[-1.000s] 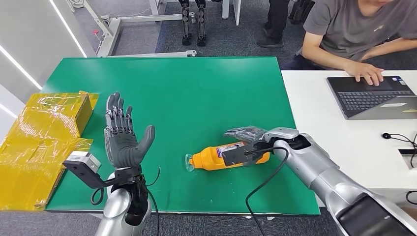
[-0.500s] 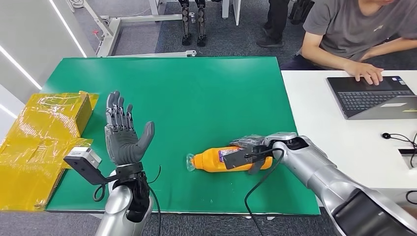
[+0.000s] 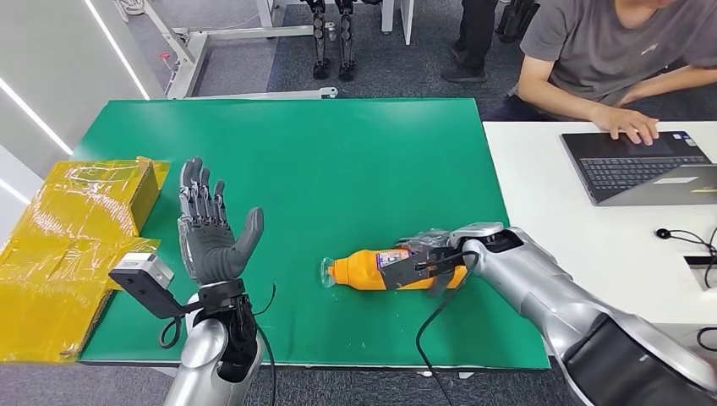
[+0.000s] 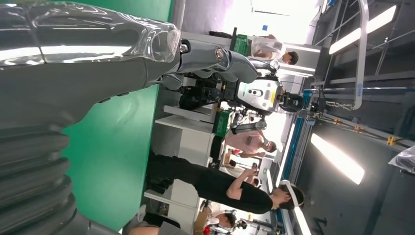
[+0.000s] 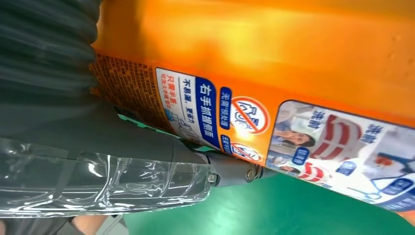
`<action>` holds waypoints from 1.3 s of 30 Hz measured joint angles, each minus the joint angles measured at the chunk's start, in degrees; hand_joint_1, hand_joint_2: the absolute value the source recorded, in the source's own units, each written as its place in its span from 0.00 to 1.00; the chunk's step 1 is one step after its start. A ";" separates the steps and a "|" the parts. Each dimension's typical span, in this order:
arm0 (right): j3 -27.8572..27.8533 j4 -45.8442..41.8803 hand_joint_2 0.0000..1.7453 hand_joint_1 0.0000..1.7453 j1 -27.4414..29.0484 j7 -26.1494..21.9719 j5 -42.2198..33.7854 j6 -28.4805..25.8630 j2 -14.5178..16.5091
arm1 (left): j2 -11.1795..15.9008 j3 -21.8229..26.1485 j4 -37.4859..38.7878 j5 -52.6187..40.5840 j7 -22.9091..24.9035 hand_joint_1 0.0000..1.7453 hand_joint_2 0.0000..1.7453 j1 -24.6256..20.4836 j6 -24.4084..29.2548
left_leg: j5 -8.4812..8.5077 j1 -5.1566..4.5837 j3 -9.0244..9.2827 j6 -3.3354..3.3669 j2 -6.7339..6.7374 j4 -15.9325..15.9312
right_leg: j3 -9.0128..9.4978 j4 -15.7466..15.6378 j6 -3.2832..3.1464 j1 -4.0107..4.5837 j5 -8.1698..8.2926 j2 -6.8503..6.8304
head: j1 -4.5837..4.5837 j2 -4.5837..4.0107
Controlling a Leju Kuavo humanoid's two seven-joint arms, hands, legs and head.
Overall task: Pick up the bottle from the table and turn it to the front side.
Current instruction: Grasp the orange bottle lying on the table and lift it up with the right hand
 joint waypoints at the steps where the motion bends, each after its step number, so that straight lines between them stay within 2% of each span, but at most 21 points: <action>1: 0.22 0.21 1.00 0.50 -0.18 0.11 0.11 -0.35 0.17 | 0.01 0.00 0.00 -0.03 0.00 0.00 1.00 0.02 0.10 | 0.00 0.00 0.00 0.00 0.00 0.00 | 0.01 0.00 0.00 0.00 0.00 0.00 | 0.00 0.00; 3: 0.60 0.76 1.00 1.00 -0.42 0.26 0.55 -2.17 0.70 | 0.05 0.00 0.00 -0.23 0.00 0.00 1.00 0.13 0.27 | 0.00 0.00 0.00 0.00 0.00 0.00 | 0.02 0.01 0.00 0.00 0.00 -0.01 | 0.00 0.00; 9: 1.67 2.30 1.00 1.00 -0.05 0.00 1.93 -13.99 1.79 | 0.39 0.02 -0.93 -1.16 0.00 0.00 1.00 1.82 0.10 | 0.00 0.00 -0.01 0.00 -0.01 0.00 | 0.00 0.00 0.00 0.00 0.00 -0.01 | 0.00 0.00; 12: 1.65 2.33 1.00 1.00 1.18 0.96 2.18 -23.04 1.81 | 0.61 0.03 -1.99 -1.68 0.00 0.00 1.00 2.82 -0.21 | 0.00 0.00 -0.04 0.00 -0.03 0.00 | -0.03 0.00 0.00 0.00 -0.01 -0.02 | -0.01 0.00; 16: 0.26 1.36 1.00 1.00 3.58 4.79 2.73 -35.30 1.85 | 0.79 0.13 -3.44 -2.29 0.00 0.00 1.00 3.72 -0.24 | -0.01 0.00 -0.07 0.00 -0.03 -0.01 | -0.04 0.00 0.00 0.00 -0.01 -0.03 | 0.00 0.00; 23: -9.84 -6.69 1.00 1.00 12.01 8.03 1.22 -53.15 3.16 | 0.80 0.66 -5.17 -2.87 0.00 0.00 1.00 4.46 0.51 | -0.01 0.02 -0.09 0.00 -0.06 -0.04 | -0.06 0.00 -0.01 0.02 -0.02 -0.05 | 0.00 0.00; 28: -17.69 -13.43 1.00 1.00 18.21 6.81 -0.65 -59.51 4.55 | 0.80 0.81 -5.79 -3.12 0.00 0.00 1.00 4.68 1.06 | -0.01 0.01 -0.11 0.00 -0.09 -0.05 | -0.08 0.00 0.01 0.02 -0.06 -0.08 | 0.01 0.00; 30: -20.24 -15.67 1.00 1.00 20.46 5.13 -1.86 -61.86 5.16 | 0.79 0.85 -5.86 -3.20 0.00 0.00 1.00 4.74 1.34 | -0.01 0.01 -0.12 0.00 -0.10 -0.05 | -0.08 0.00 0.02 0.01 -0.07 -0.09 | 0.01 0.00; 33: -24.46 -19.29 1.00 1.00 24.38 -0.27 -5.48 -66.35 6.79 | 0.74 0.87 -5.86 -3.37 0.00 0.00 1.00 4.81 1.89 | -0.01 0.01 -0.12 0.00 -0.11 -0.05 | -0.08 -0.01 0.02 0.01 -0.07 -0.09 | 0.00 0.00; 39: -31.88 -26.59 1.00 1.00 31.55 -17.20 -18.10 -70.27 10.80 | 0.69 0.87 -5.86 -3.21 0.00 0.00 1.00 4.87 2.86 | -0.03 0.01 -0.13 -0.02 -0.09 -0.07 | -0.11 -0.01 0.02 0.01 -0.09 -0.07 | -0.01 0.00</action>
